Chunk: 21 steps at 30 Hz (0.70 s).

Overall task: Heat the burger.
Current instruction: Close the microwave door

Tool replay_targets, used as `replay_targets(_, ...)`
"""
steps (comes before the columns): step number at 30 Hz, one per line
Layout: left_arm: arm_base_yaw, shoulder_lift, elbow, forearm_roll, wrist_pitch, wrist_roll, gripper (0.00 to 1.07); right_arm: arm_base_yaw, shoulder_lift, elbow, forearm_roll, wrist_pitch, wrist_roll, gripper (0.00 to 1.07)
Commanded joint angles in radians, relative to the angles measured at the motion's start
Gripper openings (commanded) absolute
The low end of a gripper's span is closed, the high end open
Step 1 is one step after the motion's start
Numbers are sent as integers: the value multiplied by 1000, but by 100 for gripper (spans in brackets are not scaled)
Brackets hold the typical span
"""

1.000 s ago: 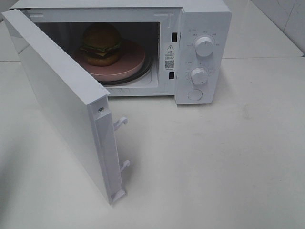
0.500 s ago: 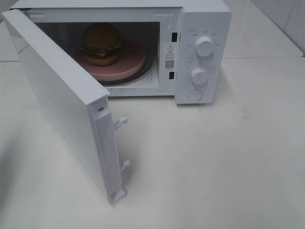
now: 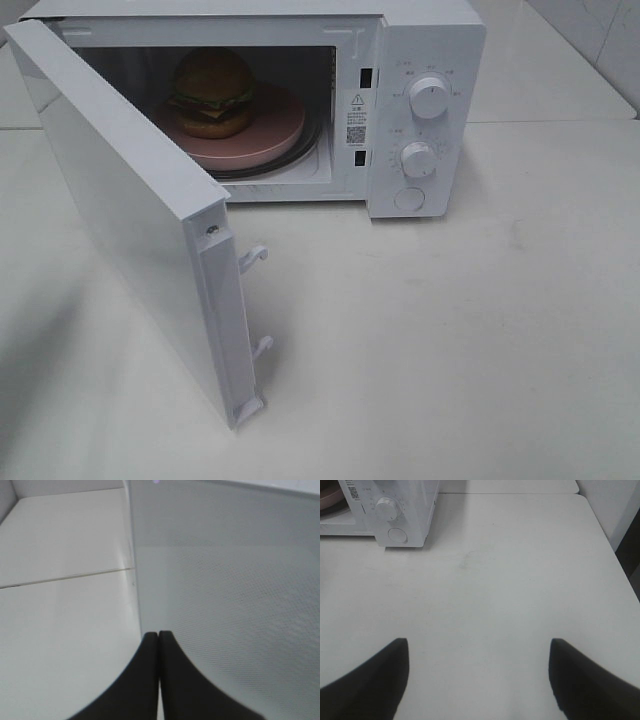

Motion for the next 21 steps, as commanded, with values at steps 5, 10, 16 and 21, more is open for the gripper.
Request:
replay_targets(5,-137,72,-34,13,-27,-8,0,-8,-29,3,3,-12,-13,75)
replay_targets(10,-211,121,-63,5,-46,-8,0,-8,-29,3,3,-12,-13,75)
replay_targets(16,-320,183,-132,-50,-47,11,0,-8,-29,3,3,-12,-13,75)
replay_targets(21,-418,235,-181,-179,-48,101,0,-8,-29,3,3,-12,-13,75)
